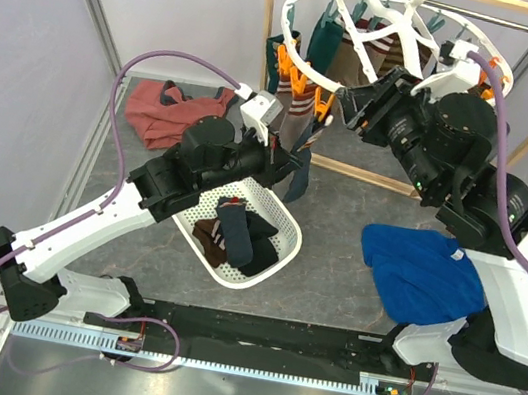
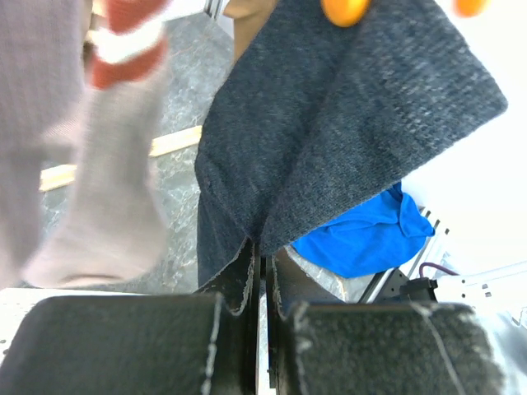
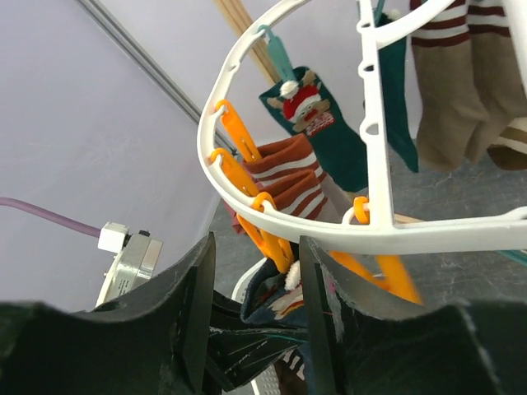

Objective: Remove the socks clipped to the hanger

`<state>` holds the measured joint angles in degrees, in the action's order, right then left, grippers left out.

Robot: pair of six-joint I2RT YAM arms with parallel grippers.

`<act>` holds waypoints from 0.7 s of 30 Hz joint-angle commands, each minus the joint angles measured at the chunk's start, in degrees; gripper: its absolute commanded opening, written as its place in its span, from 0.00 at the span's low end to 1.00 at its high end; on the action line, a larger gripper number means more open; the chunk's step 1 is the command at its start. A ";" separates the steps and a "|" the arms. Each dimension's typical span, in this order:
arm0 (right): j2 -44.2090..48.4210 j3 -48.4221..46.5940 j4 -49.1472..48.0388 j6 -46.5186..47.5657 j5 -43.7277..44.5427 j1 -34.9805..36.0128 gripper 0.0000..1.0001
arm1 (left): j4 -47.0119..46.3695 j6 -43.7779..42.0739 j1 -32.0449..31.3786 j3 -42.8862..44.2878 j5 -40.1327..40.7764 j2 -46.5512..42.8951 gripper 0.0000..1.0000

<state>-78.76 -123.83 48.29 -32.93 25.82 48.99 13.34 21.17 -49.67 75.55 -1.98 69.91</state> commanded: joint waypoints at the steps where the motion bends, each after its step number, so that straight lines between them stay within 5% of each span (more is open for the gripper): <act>1: -1.65 -1.94 -2.15 1.37 -0.60 0.93 0.52 | 1.07 -1.21 -0.60 3.55 3.11 -0.48 0.02; 21: -6.14 -5.98 -0.22 4.27 5.73 6.02 0.58 | 3.18 -2.45 -1.57 6.01 5.67 1.02 0.02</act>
<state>-84.27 -126.65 48.53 -29.85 30.15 53.89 16.60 21.06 -50.78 79.13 2.11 70.76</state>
